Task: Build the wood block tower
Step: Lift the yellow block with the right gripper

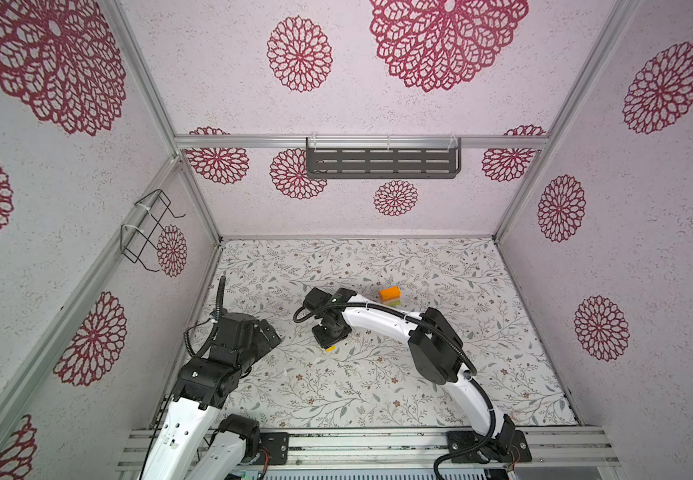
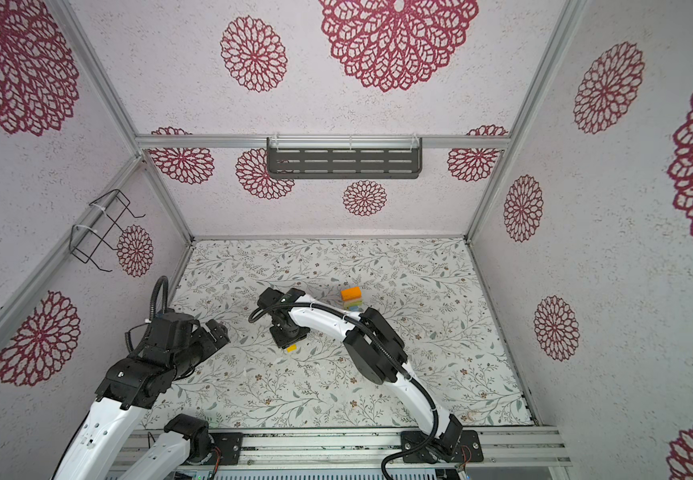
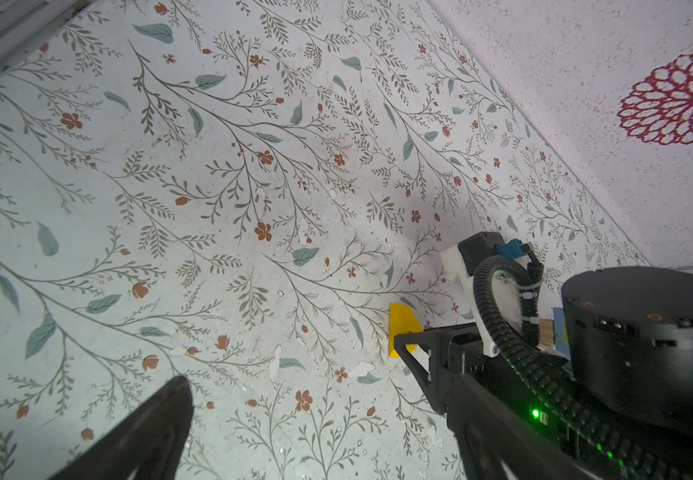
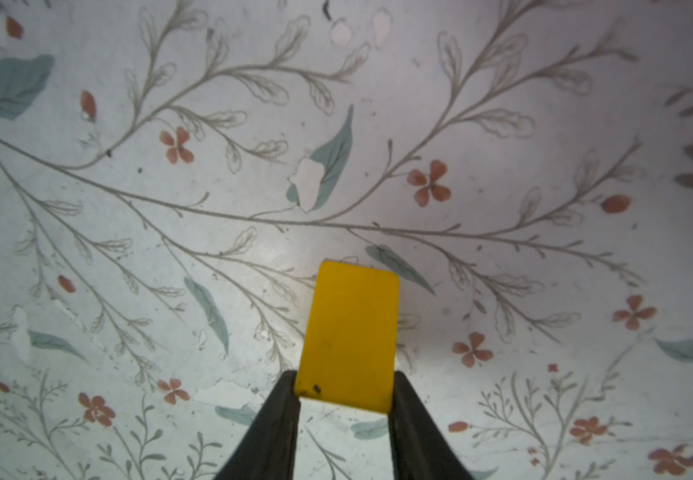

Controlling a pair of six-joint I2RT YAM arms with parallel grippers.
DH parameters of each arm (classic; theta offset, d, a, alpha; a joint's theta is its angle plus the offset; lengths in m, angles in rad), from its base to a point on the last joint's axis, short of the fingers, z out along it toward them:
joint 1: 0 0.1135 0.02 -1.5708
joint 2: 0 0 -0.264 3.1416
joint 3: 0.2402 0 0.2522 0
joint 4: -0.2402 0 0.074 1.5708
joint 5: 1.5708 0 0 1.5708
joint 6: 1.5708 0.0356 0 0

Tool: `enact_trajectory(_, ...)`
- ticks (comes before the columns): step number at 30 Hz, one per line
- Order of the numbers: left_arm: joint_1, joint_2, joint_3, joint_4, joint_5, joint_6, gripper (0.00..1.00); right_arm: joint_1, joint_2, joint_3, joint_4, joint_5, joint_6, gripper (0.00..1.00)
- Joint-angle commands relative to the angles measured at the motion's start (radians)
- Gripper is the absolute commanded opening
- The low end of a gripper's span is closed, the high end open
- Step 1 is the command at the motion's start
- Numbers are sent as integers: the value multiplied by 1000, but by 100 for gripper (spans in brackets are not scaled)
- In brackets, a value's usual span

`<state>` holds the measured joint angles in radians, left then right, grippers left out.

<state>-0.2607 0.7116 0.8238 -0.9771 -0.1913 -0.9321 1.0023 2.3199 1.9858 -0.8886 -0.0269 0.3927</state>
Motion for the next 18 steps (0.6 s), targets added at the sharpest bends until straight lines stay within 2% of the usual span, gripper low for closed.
enact_trajectory(1, 11, -7, -6, 11, 2, 10, 99, 1, -24, 23, -31, 13, 0, 31)
enact_trajectory(4, 12, -6, -4, 10, 3, 18, 99, 2, -46, 43, -54, 31, -3, 26)
enact_trajectory(8, 14, 11, -11, 58, 47, 38, 99, -6, -84, 100, -113, 76, -31, 26)
enact_trajectory(13, 11, 110, 19, 119, 89, 89, 99, -51, -145, 185, -214, 110, -72, 25)
enact_trajectory(18, 3, 214, 61, 200, 111, 97, 99, -136, -246, 193, -264, 127, -101, 24)
